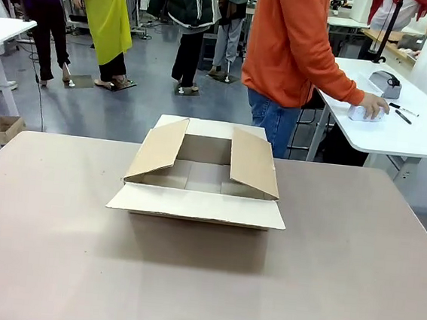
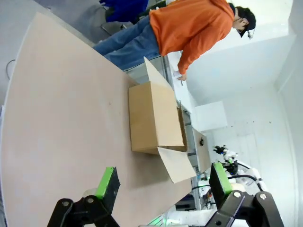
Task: Pack the gift set into the box.
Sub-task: Place both hands on the side flaps of the Package Box and spread them outward.
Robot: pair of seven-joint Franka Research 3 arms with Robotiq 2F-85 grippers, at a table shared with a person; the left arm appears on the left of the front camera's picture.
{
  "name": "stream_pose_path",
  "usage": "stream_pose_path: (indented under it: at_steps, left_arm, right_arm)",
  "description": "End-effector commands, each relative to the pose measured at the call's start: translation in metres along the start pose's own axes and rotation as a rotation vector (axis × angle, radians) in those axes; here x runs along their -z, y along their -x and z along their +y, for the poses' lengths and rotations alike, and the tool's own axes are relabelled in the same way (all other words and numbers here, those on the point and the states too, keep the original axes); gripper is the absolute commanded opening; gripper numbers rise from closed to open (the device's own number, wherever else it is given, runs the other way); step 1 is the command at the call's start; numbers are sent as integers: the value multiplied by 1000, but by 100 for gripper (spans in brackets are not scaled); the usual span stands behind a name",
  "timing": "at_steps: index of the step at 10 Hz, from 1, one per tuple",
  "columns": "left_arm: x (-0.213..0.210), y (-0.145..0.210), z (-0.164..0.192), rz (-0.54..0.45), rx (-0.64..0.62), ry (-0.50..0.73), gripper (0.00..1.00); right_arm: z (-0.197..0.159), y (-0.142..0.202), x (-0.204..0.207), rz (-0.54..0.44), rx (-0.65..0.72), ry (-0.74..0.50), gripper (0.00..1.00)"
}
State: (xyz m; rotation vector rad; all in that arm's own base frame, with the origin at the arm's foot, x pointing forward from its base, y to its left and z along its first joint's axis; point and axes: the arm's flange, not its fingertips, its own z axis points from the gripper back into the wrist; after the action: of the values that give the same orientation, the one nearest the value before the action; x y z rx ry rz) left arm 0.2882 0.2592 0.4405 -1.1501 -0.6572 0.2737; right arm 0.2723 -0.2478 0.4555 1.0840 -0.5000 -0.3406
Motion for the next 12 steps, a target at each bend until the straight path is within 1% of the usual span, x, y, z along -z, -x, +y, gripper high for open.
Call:
stream_pose_path:
  at_steps: [1,2,3,4,5,6,7,8,9,10,11,12]
  left_arm:
    - [26,-3,-40,25,68,-131,100]
    - [57,-5,-78,69,131,-221,100]
    - [94,-3,-115,148,219,-288,100]
    - [148,12,-157,270,311,-352,100]
    - [197,28,-187,393,375,-434,100]
    - [252,55,-213,468,431,-531,100]
    - [292,83,-227,521,501,-637,100]
    - [323,109,-234,519,548,-680,100]
    - [345,123,-231,492,534,-726,100]
    - [340,126,-229,503,561,-736,100]
    - [341,144,-245,521,555,-658,100]
    - [341,144,-245,521,555,-658,100]
  right_arm:
    - [47,4,25,-20,-120,144,100]
    - [90,10,57,-2,-224,264,100]
    - [136,20,99,33,-332,371,100]
    - [181,43,151,70,-445,479,100]
    - [210,69,197,100,-543,535,100]
    - [229,98,237,125,-614,542,100]
    - [239,131,272,76,-677,548,100]
    - [237,172,300,76,-746,535,100]
    - [228,199,313,107,-796,528,100]
    - [222,212,318,87,-788,553,100]
    - [267,184,314,137,-783,543,100]
    - [267,184,314,137,-783,543,100]
